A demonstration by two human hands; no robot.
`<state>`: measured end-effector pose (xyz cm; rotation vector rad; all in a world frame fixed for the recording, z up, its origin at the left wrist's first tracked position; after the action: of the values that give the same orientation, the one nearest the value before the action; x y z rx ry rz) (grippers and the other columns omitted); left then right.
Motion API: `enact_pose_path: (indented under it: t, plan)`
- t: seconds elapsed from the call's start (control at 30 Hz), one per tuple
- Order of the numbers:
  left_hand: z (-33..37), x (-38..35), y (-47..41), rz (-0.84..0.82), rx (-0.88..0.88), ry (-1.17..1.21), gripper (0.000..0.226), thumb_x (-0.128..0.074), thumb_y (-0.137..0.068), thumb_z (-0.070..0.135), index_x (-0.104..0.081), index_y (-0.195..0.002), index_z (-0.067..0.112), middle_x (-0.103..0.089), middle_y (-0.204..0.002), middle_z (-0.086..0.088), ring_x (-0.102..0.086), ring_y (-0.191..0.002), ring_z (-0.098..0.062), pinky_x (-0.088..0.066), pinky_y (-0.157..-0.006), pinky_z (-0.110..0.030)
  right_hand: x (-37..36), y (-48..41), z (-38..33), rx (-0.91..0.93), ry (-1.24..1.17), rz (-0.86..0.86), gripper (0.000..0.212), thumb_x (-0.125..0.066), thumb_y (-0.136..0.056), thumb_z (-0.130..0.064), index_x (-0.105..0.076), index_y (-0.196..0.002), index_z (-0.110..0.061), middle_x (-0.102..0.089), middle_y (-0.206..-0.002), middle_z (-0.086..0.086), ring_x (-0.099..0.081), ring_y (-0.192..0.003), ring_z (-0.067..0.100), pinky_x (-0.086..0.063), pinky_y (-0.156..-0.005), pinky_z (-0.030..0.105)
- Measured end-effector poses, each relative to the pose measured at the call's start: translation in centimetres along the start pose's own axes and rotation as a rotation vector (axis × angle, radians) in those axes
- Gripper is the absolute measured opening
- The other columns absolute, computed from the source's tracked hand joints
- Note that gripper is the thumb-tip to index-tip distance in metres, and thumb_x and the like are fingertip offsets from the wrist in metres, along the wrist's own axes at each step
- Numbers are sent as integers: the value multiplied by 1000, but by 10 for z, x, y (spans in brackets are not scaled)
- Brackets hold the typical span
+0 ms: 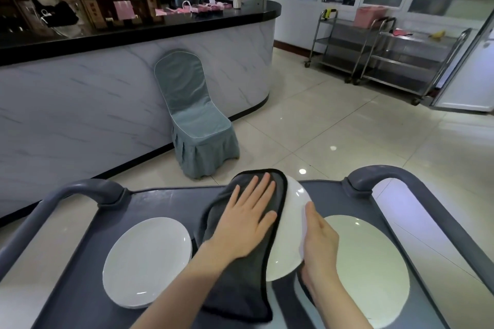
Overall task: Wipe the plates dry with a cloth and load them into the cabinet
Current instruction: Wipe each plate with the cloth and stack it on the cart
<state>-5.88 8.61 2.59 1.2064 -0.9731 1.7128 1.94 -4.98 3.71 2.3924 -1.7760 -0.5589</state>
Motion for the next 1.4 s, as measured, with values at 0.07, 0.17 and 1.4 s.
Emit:
enact_pose_path:
  t: [0.07, 0.17, 1.4]
  plan:
    - [-7, 2, 11, -5, -16, 9, 60, -11, -100, 48, 10, -153, 32, 23, -158, 19, 27, -145, -2, 13, -122, -31, 4, -3, -11, 20, -3, 18, 43, -62, -97, -34, -52, -75, 1, -52, -77, 7, -49, -74, 20, -41, -71, 33]
    - [-3, -1, 37, -69, -27, 11, 61, -16, -100, 43, 11, -153, 31, 26, -155, 20, 27, -145, -5, 15, -120, -30, 13, -11, -19, 25, 5, 40, 41, -63, -96, -36, -53, -73, -3, -56, -72, 4, -53, -66, 16, -44, -66, 29]
    - [56, 0, 63, -9, -169, -171, 62, -37, -87, 40, -51, -144, 20, -43, -153, 3, -45, -138, -19, -36, -110, -41, 7, 8, -20, 23, -41, -2, 31, -63, -96, -37, -75, -80, -12, -78, -82, -2, -72, -75, 11, -51, -69, 27]
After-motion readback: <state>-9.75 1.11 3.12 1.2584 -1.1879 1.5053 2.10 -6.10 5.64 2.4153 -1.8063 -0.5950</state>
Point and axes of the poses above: each hand's wrist, its own y-axis away from the middle knuckle, its own x-axis out of the back of the hand, z = x × y, the point moved 1 cm from there along -y, towards the middle knuckle
